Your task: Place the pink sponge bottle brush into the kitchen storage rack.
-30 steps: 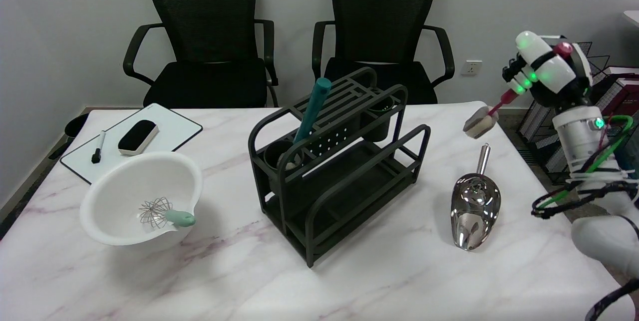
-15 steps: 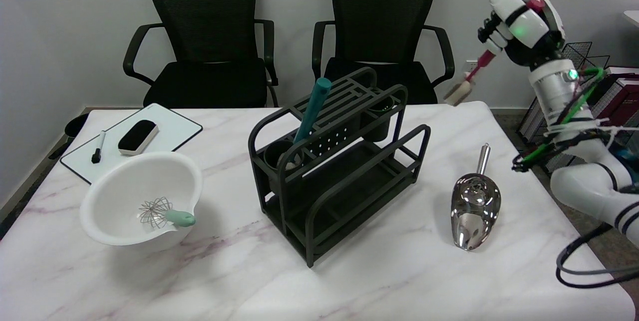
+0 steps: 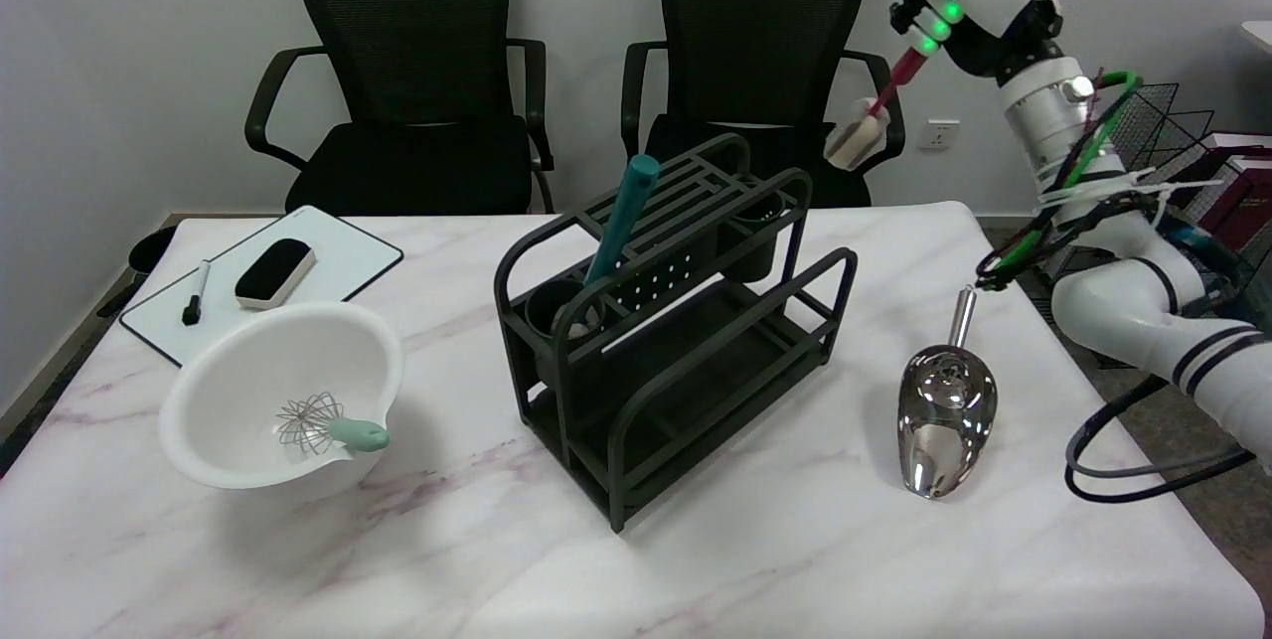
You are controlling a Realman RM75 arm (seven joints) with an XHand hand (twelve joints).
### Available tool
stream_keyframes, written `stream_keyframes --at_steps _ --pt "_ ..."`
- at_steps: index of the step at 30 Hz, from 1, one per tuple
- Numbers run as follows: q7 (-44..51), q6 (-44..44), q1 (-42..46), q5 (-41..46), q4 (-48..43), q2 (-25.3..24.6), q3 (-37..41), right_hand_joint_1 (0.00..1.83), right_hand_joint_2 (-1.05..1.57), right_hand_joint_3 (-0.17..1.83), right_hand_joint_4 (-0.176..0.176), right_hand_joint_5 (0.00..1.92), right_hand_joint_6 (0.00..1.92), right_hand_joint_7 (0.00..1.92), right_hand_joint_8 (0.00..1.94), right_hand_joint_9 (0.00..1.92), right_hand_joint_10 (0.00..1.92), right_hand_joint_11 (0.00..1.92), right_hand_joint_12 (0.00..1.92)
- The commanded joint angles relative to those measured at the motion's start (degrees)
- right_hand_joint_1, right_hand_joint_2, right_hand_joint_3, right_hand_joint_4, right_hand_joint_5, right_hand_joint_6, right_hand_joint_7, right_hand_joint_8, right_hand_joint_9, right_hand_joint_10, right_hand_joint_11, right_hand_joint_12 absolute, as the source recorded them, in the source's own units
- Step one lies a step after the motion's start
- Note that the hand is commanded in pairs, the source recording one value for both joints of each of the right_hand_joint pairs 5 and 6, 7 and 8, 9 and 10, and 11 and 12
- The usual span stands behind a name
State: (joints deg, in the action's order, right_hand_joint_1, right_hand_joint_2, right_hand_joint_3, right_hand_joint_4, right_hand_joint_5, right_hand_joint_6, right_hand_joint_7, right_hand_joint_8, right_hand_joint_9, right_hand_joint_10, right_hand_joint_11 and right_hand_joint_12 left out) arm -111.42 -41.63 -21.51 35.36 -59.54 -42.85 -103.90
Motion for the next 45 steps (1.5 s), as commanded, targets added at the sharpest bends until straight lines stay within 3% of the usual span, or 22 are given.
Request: stream_keyframes --at_steps 1,10,19,34,45 --pt "-6.00 1.74 -10.23 -1.97 -0.93 -0.98 -10.57 1.15 1.40 0.64 0.000 1.92 1.92 1.92 1.92 1.92 1.92 1.92 1.92" --pt "-10.79 5.76 -13.75 -10.10 -2.56 -1.55 -11.65 1.16 1.39 0.66 0.000 1.92 1.92 1.92 1.92 1.92 1.92 1.92 1.92" --pt "-11.27 10.41 -14.01 -10.77 -3.77 -1.55 -14.19 1.16 1.38 0.69 0.000 1.92 1.92 1.92 1.92 1.92 1.92 1.92 1.92" --pt "-11.51 10.41 -9.75 -10.29 -7.96 0.09 -12.70 1.15 1.42 0.72 0.000 1.92 1.92 1.92 1.92 1.92 1.92 1.92 1.92" --pt "-12.63 10.49 -2.95 -10.29 -11.45 1.39 -7.23 1.11 1.50 0.68 0.000 1.92 1.92 1.92 1.92 1.92 1.92 1.92 1.92"
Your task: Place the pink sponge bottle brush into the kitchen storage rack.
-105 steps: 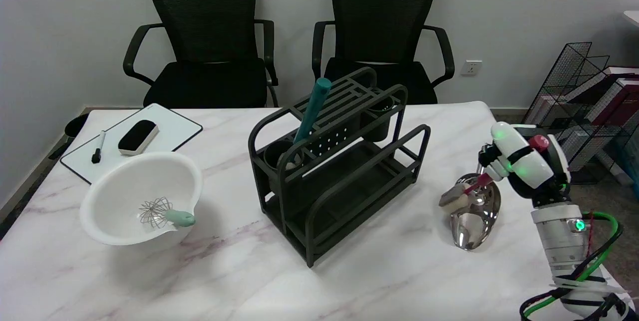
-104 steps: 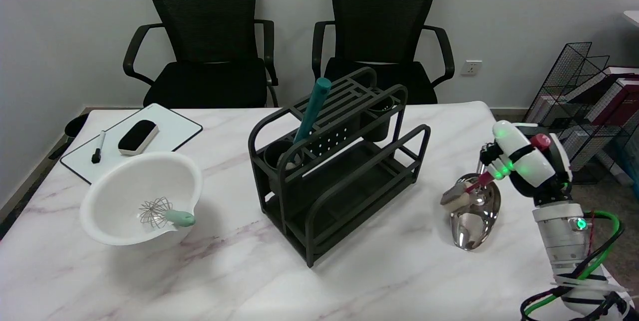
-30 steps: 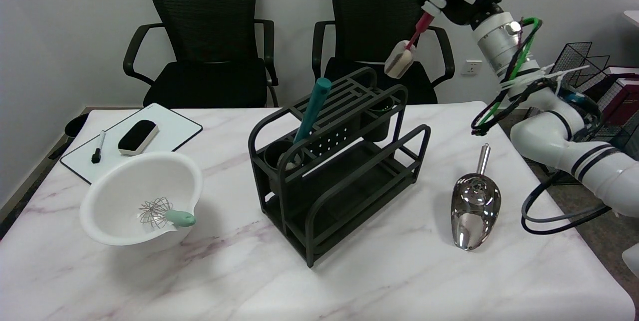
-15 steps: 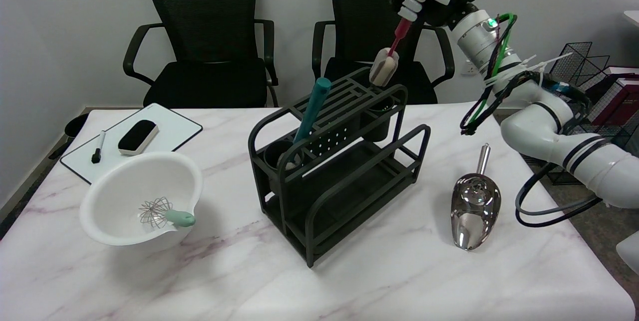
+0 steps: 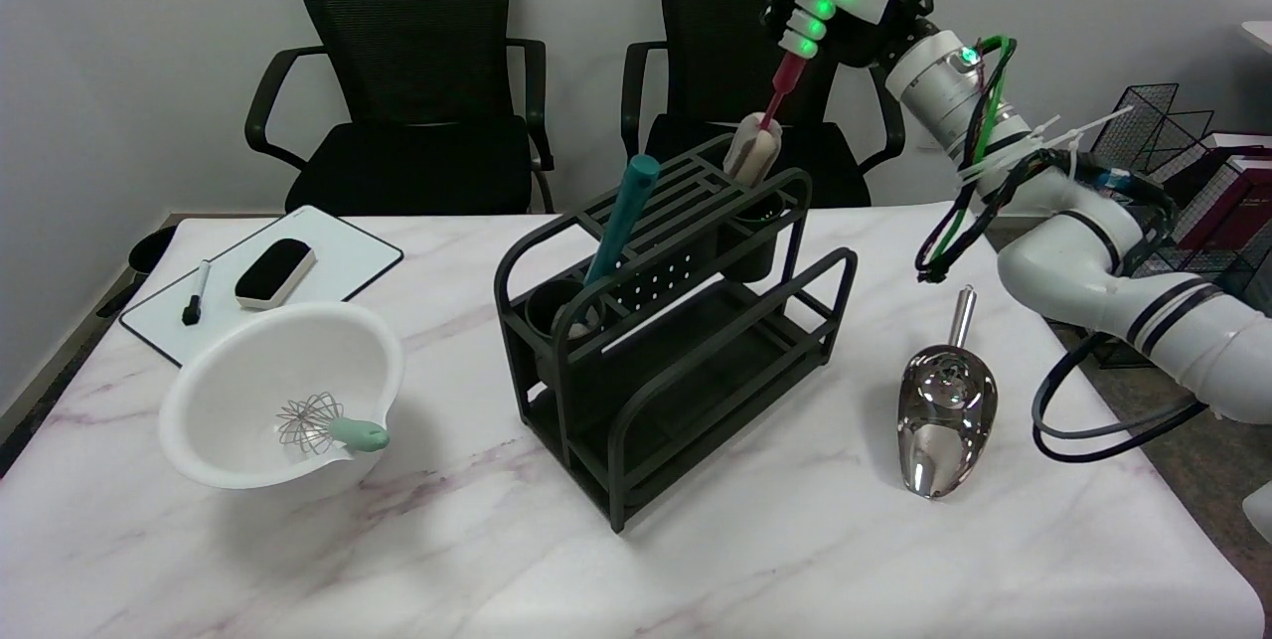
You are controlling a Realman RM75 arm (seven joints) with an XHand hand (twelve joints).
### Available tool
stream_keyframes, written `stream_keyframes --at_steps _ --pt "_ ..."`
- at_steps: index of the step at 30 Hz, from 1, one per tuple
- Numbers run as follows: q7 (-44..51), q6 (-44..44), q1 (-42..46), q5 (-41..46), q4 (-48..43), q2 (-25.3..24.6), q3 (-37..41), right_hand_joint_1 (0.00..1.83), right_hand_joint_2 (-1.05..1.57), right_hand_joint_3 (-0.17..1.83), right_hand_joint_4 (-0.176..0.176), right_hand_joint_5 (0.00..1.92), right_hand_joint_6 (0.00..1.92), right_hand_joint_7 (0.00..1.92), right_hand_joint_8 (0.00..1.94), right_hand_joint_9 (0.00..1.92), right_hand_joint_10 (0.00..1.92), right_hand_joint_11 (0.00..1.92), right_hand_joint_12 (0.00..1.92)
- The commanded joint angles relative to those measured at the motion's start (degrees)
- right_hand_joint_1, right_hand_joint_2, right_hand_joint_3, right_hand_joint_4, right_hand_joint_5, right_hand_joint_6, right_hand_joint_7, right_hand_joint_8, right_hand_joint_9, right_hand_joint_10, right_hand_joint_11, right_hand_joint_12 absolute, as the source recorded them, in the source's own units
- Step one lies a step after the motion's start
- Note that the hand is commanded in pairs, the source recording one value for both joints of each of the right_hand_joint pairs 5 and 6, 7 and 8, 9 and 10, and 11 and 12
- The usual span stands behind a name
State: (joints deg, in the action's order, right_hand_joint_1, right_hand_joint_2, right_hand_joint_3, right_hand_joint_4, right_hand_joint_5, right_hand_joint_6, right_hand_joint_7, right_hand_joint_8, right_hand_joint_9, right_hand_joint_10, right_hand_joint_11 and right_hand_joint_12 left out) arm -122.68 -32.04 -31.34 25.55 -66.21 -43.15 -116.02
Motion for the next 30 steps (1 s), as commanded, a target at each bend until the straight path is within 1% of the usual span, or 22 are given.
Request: stream_keyframes --at_steps 1,9,30 --pt "-1.37 1.03 7.25 -0.54 -5.06 1.76 5.21 1.11 1.50 0.67 0.000 1.92 1.92 1.92 1.92 1.92 1.92 1.92 1.92" --pt "-1.44 1.22 7.96 -0.48 -5.75 1.93 5.27 1.09 1.52 0.65 0.000 1.92 1.92 1.92 1.92 1.92 1.92 1.92 1.92" --pt "-1.53 2.74 7.49 -0.40 -3.39 1.09 3.11 1.08 1.54 0.58 0.000 1.92 1.92 1.92 1.92 1.92 1.92 1.92 1.92"
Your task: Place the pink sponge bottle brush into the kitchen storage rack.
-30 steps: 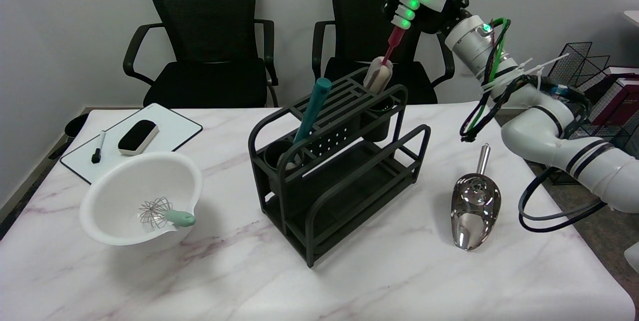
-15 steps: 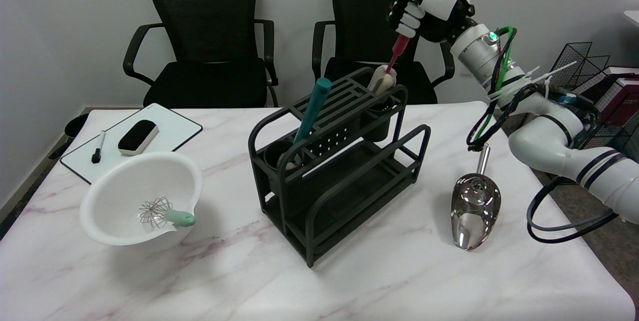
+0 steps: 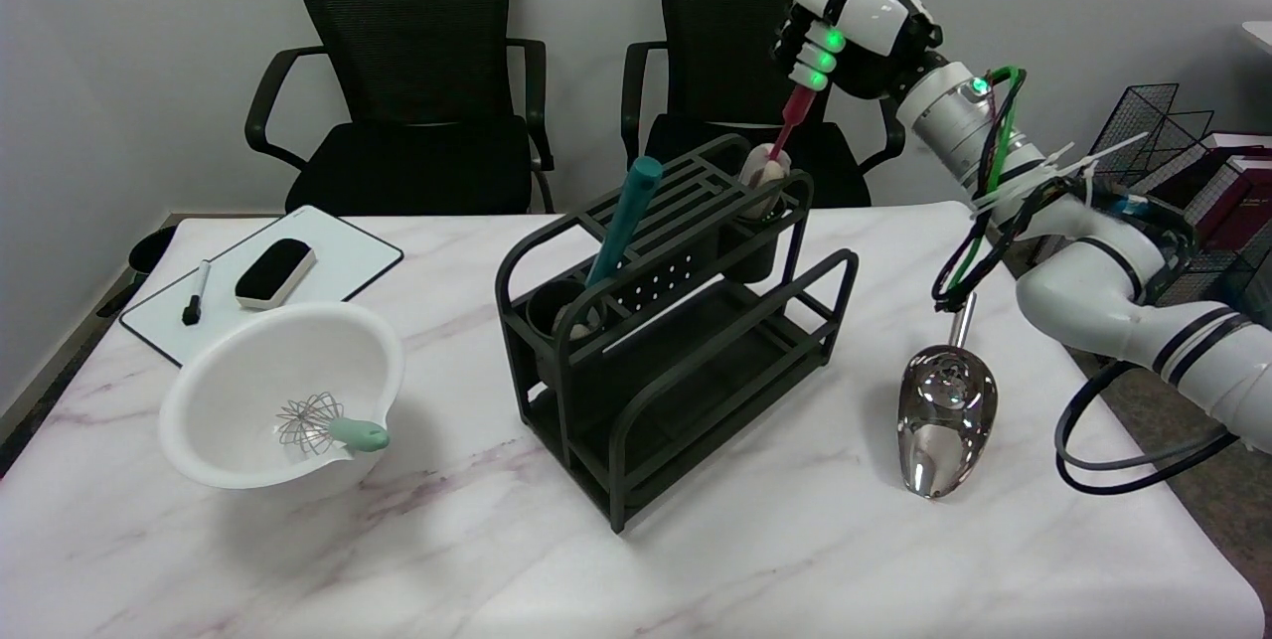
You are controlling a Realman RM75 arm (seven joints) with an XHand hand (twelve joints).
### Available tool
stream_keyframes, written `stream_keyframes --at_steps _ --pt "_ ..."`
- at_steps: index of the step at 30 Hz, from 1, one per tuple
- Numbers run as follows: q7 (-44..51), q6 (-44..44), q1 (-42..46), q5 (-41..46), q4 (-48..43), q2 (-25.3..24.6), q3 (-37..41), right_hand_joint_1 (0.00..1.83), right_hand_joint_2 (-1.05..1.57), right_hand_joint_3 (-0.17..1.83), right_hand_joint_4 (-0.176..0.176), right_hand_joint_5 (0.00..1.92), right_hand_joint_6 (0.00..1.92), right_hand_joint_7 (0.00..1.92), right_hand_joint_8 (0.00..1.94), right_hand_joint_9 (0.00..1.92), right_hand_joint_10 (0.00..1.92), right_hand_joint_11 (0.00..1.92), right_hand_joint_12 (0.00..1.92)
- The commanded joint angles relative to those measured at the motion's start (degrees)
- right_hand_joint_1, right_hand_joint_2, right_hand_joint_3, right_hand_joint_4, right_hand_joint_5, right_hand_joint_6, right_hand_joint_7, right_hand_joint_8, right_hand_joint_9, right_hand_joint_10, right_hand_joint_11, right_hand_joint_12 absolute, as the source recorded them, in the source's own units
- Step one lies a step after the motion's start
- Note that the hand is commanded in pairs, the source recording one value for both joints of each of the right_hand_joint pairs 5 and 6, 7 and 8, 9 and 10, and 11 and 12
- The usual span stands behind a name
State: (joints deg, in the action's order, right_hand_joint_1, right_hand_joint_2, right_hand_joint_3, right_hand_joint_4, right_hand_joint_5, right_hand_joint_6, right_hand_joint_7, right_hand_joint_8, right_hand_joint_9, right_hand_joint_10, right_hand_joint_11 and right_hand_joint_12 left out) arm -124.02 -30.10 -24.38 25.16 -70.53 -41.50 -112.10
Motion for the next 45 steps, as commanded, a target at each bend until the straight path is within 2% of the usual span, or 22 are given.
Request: stream_keyframes --at_steps 1,17,35,42,45 --pt "-0.18 0.80 0.31 -0.01 1.24 -0.73 -0.81 1.08 1.54 0.58 0.000 1.92 1.92 1.92 1.92 1.92 1.92 1.92 1.92" --pt "0.20 0.00 -5.04 -0.26 7.16 -5.10 -4.53 1.10 1.50 0.61 0.000 1.92 1.92 1.92 1.92 1.92 1.92 1.92 1.92" --pt "0.14 -0.56 -5.80 -0.48 8.79 -5.86 -5.44 1.06 1.56 0.56 0.000 1.92 1.92 1.92 1.92 1.92 1.92 1.86 1.86" --pt "0.06 -0.63 -5.39 -0.41 8.87 -5.86 -5.13 1.04 1.57 0.55 0.000 1.92 1.92 1.92 1.92 1.92 1.92 1.80 1.80" --pt "0.06 -0.72 -5.39 -0.48 8.95 -5.86 -5.12 1.03 1.57 0.51 0.000 1.92 1.92 1.92 1.92 1.92 1.92 1.67 1.67"
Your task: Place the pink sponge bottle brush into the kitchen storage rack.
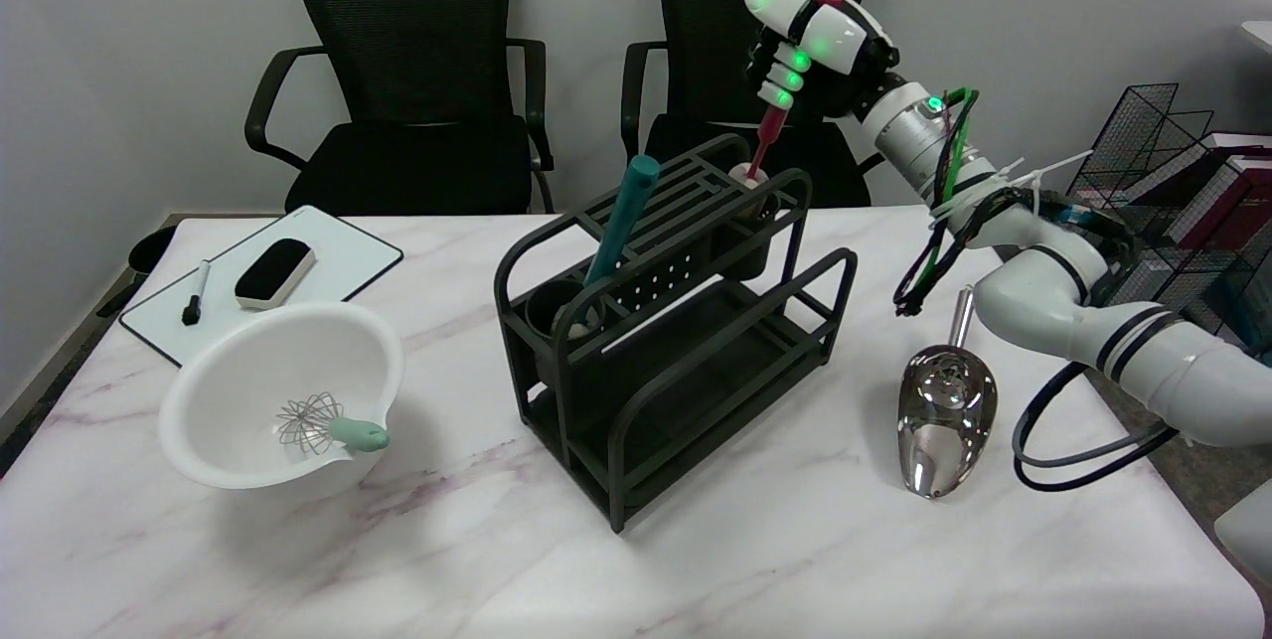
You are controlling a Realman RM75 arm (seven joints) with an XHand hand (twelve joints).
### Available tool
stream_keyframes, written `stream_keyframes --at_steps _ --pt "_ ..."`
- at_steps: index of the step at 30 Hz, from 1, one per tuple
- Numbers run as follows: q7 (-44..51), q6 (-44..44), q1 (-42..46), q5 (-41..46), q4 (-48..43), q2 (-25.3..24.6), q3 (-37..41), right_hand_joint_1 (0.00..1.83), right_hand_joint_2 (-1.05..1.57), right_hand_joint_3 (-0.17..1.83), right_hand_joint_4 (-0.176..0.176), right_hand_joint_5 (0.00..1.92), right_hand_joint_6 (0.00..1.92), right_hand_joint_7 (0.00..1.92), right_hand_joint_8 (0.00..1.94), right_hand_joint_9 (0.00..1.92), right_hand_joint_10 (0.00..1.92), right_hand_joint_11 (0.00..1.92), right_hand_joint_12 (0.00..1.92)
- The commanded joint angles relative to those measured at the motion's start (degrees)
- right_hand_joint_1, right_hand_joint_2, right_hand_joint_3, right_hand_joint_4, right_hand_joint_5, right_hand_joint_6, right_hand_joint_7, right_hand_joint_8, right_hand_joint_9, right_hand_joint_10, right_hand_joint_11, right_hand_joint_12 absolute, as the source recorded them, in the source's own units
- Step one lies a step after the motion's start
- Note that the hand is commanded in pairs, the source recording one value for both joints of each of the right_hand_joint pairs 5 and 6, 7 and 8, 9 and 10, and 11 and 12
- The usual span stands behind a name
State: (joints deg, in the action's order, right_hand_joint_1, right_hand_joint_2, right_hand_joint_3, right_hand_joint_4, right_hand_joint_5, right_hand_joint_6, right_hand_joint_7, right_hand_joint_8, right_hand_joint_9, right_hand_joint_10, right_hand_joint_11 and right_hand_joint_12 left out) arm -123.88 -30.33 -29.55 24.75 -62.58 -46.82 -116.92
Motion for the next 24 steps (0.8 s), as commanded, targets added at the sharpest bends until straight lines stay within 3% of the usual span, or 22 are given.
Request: stream_keyframes --at_steps 1,7,12,14,17,21,24 --pt "-0.09 -0.49 -0.22 -0.07 1.00 -0.54 -0.31 1.02 1.57 0.50 0.000 1.92 1.92 1.92 1.92 1.92 1.92 1.64 1.64" --pt "-0.23 -1.23 -0.22 -0.07 1.36 -0.54 -0.30 0.97 1.57 0.44 0.000 1.92 1.92 1.85 1.85 1.70 1.70 1.34 1.34" --pt "-0.33 -1.69 -0.14 0.24 1.64 -0.54 -0.47 0.94 1.35 0.68 0.000 1.92 1.92 1.57 1.57 1.45 1.45 1.04 1.04" --pt "-0.33 -1.77 0.02 0.40 1.64 -0.54 -0.39 1.02 0.84 1.14 0.000 1.65 1.65 1.48 1.48 1.32 1.32 0.85 0.85" --pt "-0.33 -2.24 0.18 0.40 1.64 -0.54 -0.39 1.09 0.40 1.54 0.000 1.33 1.33 1.35 1.35 1.17 1.17 0.74 0.74" --pt "-0.33 -2.83 0.71 0.40 1.56 -0.46 -0.01 1.13 0.13 1.71 0.000 1.03 1.03 1.19 1.19 0.99 0.99 0.70 0.70" --pt "-0.33 -4.24 1.26 0.40 2.16 -0.38 0.37 1.20 0.08 1.60 0.000 0.69 0.69 1.08 1.08 0.91 0.91 0.69 0.69"
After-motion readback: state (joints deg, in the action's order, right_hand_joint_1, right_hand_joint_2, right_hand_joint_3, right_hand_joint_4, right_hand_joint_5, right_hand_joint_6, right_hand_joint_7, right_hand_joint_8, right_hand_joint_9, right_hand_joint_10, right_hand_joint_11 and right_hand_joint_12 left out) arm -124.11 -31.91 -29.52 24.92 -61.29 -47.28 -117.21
